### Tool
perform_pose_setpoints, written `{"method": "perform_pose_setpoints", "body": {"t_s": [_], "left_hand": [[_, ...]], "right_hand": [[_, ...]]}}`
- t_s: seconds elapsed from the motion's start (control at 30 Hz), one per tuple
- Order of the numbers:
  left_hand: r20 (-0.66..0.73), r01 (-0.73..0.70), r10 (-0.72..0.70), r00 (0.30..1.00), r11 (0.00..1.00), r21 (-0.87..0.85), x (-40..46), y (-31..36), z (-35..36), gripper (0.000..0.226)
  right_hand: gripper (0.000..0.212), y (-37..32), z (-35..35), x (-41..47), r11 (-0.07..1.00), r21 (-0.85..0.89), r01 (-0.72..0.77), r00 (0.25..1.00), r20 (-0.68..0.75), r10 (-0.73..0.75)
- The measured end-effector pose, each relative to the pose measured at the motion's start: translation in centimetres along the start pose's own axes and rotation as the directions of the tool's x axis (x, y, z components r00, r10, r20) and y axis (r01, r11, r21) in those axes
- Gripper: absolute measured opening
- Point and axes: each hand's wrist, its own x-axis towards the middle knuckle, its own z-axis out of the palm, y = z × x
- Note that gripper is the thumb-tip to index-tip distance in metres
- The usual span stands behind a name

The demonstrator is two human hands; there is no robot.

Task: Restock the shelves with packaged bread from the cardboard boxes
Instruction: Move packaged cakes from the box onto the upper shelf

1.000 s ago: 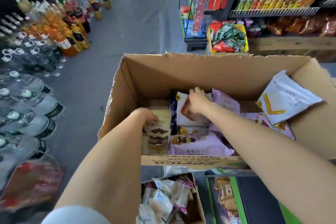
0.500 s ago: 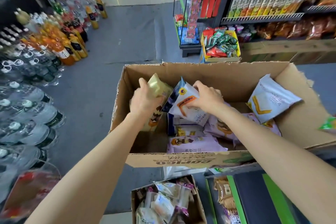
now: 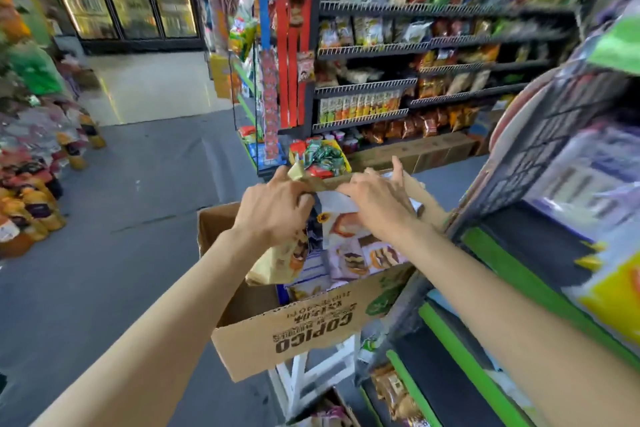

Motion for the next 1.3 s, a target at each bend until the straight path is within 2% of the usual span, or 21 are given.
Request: {"method": "perform_pose_setpoints", "body": {"t_s": [0.1,0.2,0.27,0.33,0.4,0.43,0.47,0.5,0.53,0.57,0.6,0.63,0.67,0.7,0.77,0.83,0.9,0.97,1.1,1.2,1.3], "left_hand": [[-0.031,-0.127,0.129,0.991,0.990,0.061,-1.6,2.5,-1.6,0.074],[-0.036,-0.232,0.242,0.969,0.956,0.179,-2.4,4.9,-2.3,0.068],[-0.076,-0.274,0.296,0.952,0.936,0.222,-2.6,6.4,-2.6,0.063],[-0.110,-0.304,0.333,0.937,0.928,0.215,-2.8,8.1,-2.7,0.057],[-0.152,-0.316,0.334,0.930,0.940,0.128,-2.9,9.6,-2.7,0.053],[-0.176,-0.310,0.312,0.934,0.950,0.040,-2.8,10.3,-2.7,0.052],[-0.197,-0.299,0.282,0.939,0.952,-0.066,-2.6,10.9,-2.6,0.050],[-0.209,-0.286,0.248,0.946,0.941,-0.179,-2.4,11.5,-2.4,0.048],[-0.206,-0.276,0.222,0.953,0.916,-0.290,-2.3,12.2,-2.2,0.047],[-0.192,-0.275,0.215,0.958,0.880,-0.388,-2.2,13.0,-2.0,0.046],[-0.175,-0.279,0.222,0.959,0.839,-0.467,-2.2,13.9,-1.8,0.046],[-0.160,-0.283,0.234,0.959,0.802,-0.526,-2.3,14.7,-1.8,0.044],[-0.147,-0.284,0.244,0.958,0.776,-0.563,-2.3,15.6,-1.7,0.042],[-0.133,-0.282,0.253,0.958,0.764,-0.581,-2.1,16.3,-1.7,0.039],[-0.089,-0.266,0.265,0.960,0.766,-0.585,-1.6,17.4,-1.4,0.034],[-0.069,-0.244,0.250,0.966,0.782,-0.573,-0.6,18.1,-0.9,0.034],[-0.088,-0.238,0.229,0.969,0.794,-0.559,0.6,18.5,-0.2,0.029],[-0.106,-0.244,0.222,0.969,0.807,-0.538,1.6,19.1,0.3,0.016],[-0.123,-0.268,0.239,0.963,0.813,-0.517,2.9,20.1,1.4,0.007],[-0.127,-0.267,0.235,0.964,0.815,-0.514,3.5,20.1,2.4,0.008],[-0.129,-0.283,0.253,0.959,0.808,-0.518,4.0,20.1,2.6,0.009]], "right_hand": [[0.042,0.2,-2.3,-2.8,0.998,0.018,-0.062,0.998,-0.007,0.062],[0.037,0.5,-3.9,-5.6,0.990,-0.010,-0.141,0.990,-0.028,0.141],[0.039,1.3,-4.4,-7.6,0.976,-0.009,-0.219,0.971,-0.098,0.217],[0.051,2.3,-4.3,-9.8,0.950,0.056,-0.306,0.913,-0.265,0.310],[0.077,3.1,-4.4,-11.7,0.875,0.230,-0.427,0.762,-0.430,0.485],[0.093,3.6,-4.6,-12.4,0.780,0.385,-0.493,0.642,-0.444,0.625],[0.107,4.2,-4.8,-13.0,0.620,0.571,-0.539,0.505,-0.370,0.780],[0.115,4.7,-5.2,-13.6,0.401,0.745,-0.533,0.400,-0.196,0.895],[0.112,5.2,-5.5,-14.1,0.149,0.869,-0.473,0.355,0.034,0.934],[0.095,5.7,-5.6,-14.4,-0.085,0.933,-0.351,0.388,0.228,0.893],[0.069,6.1,-5.6,-14.8,-0.278,0.935,-0.221,0.475,0.352,0.807],[0.051,6.7,-5.4,-15.1,-0.393,0.913,-0.105,0.541,0.384,0.748],[0.039,7.4,-5.1,-15.4,-0.426,0.905,-0.011,0.559,0.359,0.747],[0.032,8.1,-5.1,-15.5,-0.415,0.907,0.074,0.547,0.311,0.777],[0.024,9.9,-5.2,-15.8,-0.306,0.945,0.118,0.422,0.231,0.877],[0.034,11.9,-5.5,-15.8,-0.167,0.984,0.056,0.266,0.147,0.953],[0.043,14.2,-5.1,-15.4,-0.049,0.997,-0.063,0.192,0.060,0.980],[0.044,16.5,-4.4,-14.4,0.050,0.970,-0.240,0.173,-0.008,0.985],[0.053,20.3,-3.6,-12.1,0.118,0.829,-0.547,0.174,-0.026,0.985],[0.064,22.4,-3.4,-10.5,0.150,0.756,-0.637,0.197,-0.028,0.980],[0.067,23.8,-2.5,-9.4,0.191,0.756,-0.626,0.194,-0.086,0.977]]}}
